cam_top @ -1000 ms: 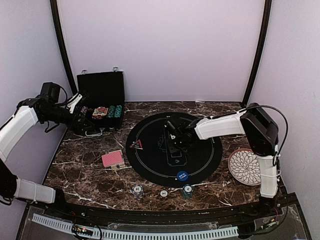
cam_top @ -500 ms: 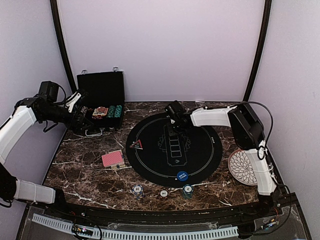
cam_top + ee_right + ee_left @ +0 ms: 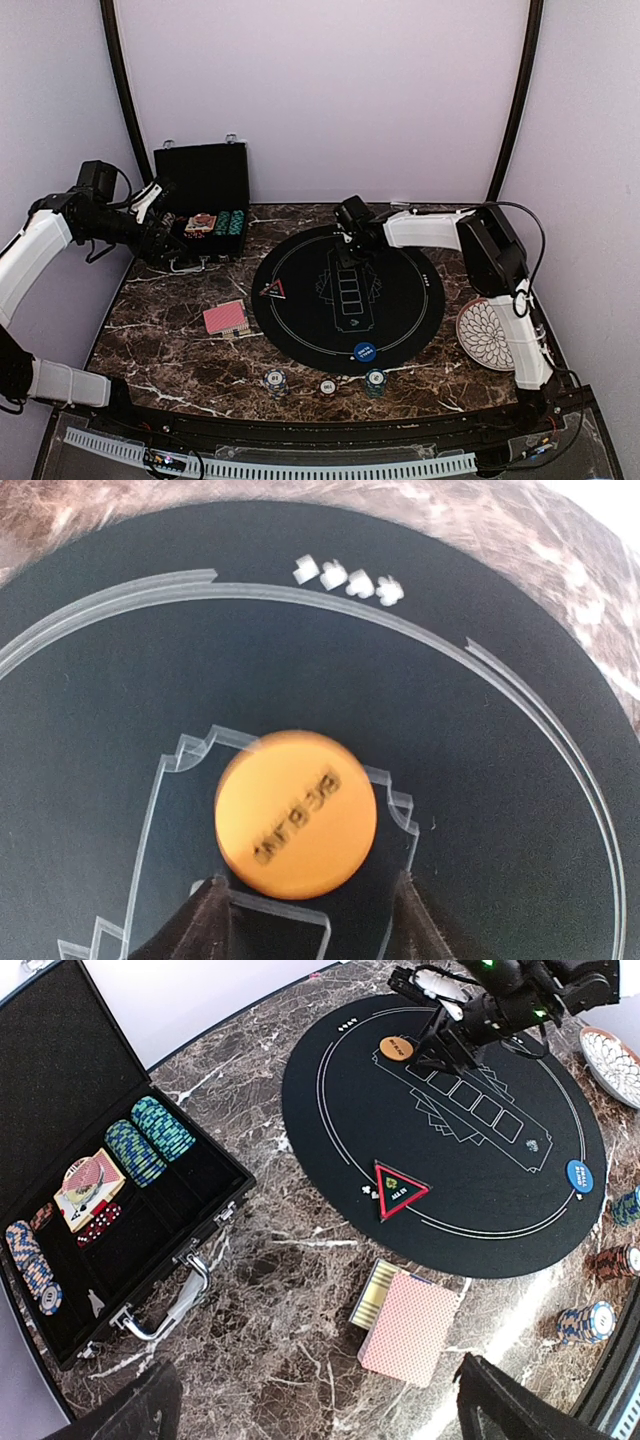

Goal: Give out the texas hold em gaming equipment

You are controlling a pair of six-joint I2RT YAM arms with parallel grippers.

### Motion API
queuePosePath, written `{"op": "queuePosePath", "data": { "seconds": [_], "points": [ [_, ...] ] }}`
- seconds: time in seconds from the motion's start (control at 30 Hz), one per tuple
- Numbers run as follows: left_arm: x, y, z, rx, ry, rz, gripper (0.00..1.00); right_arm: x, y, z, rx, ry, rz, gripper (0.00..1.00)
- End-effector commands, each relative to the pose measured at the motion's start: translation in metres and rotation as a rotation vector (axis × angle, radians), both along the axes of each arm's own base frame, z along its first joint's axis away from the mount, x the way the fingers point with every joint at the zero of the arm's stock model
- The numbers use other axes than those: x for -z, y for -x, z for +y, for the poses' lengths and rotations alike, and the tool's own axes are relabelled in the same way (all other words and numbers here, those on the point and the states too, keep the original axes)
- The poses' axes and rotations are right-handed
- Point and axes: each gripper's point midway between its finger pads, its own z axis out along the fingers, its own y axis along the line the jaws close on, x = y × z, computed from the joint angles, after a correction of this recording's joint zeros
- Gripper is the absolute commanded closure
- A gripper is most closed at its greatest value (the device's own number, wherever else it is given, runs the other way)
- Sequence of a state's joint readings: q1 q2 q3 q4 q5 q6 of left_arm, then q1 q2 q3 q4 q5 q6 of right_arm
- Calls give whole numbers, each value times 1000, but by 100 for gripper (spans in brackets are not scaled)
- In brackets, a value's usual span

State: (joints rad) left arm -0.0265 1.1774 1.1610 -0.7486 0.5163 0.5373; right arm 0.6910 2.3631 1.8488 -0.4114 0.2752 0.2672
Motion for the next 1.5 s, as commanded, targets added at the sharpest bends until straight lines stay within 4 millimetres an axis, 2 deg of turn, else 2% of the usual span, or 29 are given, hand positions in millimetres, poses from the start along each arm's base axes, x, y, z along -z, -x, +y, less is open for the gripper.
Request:
{"op": "queuePosePath", "data": {
  "seconds": [0.0, 0.1, 0.2, 0.33, 0.47, 0.67, 0.83, 1.07, 1.27, 1.47],
  "points": [
    [-4, -3, -4, 8, 20, -2, 1, -55, 30, 5, -67, -28, -54, 33],
    [-5, -2, -5, 15, 28, -2, 1, -69, 66, 5, -108, -34, -48, 26],
    [-3, -1, -6, 23, 23, -6, 1, -75, 105, 7, -155, -38, -21, 20],
    [3, 0, -6, 28, 19, 0, 1, -62, 158, 6, -226, -10, 53, 18],
    [5, 3, -8, 37, 28, 9, 1, -39, 204, 0, -285, 37, 143, 18],
    [6, 6, -10, 45, 36, 14, 1, -19, 248, -10, -333, 101, 217, 23],
    [7, 8, -10, 48, 35, 20, 1, -10, 267, -15, -359, 119, 261, 26],
    [3, 9, -10, 49, 37, 14, 1, 2, 282, -20, -389, 166, 298, 26],
    [1, 9, -10, 50, 37, 13, 1, 5, 288, -32, -389, 195, 313, 29],
    [-1, 8, -11, 52, 39, 10, 1, 11, 282, -44, -353, 214, 301, 42]
  ]
}}
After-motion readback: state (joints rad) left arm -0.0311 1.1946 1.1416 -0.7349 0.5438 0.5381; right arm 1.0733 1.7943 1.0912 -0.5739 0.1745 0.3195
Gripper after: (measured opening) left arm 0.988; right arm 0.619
